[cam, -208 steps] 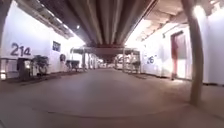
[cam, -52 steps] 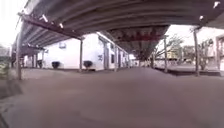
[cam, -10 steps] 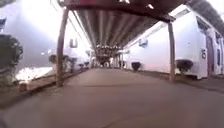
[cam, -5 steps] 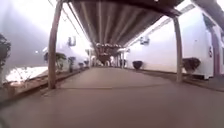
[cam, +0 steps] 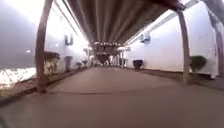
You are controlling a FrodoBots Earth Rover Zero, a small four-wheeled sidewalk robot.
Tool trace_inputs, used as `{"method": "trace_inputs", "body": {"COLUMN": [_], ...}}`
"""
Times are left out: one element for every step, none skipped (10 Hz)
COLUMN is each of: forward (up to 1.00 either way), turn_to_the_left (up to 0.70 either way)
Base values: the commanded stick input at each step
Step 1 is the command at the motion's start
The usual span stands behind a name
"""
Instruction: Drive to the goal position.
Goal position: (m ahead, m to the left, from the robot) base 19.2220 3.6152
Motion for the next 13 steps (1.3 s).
{"method": "trace_inputs", "body": {"forward": [0.85,0.85,0.85,0.85,0.85,0.85,0.85,0.85,0.85,0.85,0.85,0.85,0.85], "turn_to_the_left": [0.07,0.25,0.34,0.34,0.34,0.00,0.00,0.00,0.00,0.00,0.00,0.00,0.00]}}
